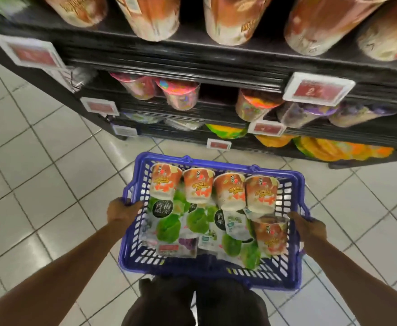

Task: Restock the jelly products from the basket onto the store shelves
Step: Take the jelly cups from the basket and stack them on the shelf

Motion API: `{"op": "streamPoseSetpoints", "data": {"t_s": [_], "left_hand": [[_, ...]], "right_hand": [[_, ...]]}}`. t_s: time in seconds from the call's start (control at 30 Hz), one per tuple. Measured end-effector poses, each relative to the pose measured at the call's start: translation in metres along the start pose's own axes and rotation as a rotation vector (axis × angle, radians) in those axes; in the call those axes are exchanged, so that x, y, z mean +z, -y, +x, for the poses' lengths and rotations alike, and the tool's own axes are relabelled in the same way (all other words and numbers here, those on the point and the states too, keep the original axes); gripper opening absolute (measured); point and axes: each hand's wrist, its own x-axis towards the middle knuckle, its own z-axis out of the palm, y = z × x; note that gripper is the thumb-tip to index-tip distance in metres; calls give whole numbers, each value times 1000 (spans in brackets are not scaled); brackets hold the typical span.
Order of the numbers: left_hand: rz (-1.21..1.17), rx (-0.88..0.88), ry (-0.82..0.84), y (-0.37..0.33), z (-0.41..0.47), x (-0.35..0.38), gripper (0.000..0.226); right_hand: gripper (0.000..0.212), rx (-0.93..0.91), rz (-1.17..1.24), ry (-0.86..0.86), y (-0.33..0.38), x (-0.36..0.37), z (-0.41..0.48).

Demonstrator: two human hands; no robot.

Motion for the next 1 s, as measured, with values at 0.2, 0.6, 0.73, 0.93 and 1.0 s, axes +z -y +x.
{"op": "streamPoseSetpoints", "data": {"t_s": [0.2, 0.6, 0.73, 0.93, 1.0], "left_hand": [[23, -24, 9, 4, 5, 11, 24], [8, 509, 99, -84, -71, 46, 26], [220, 399, 305, -108, -70, 96, 53], [224, 126, 289, -106, -47, 131, 86], [86, 95, 276, -101, -42, 129, 76]], "right_hand": [[27, -22, -94, 21, 3, 3, 8], [6, -690, -179, -7, 68, 43, -71], [31, -679, -523, 231, 72, 94, -76], [58, -433, -711, 193, 70, 143, -68], [61, -375, -702, 235, 76, 148, -65]]}}
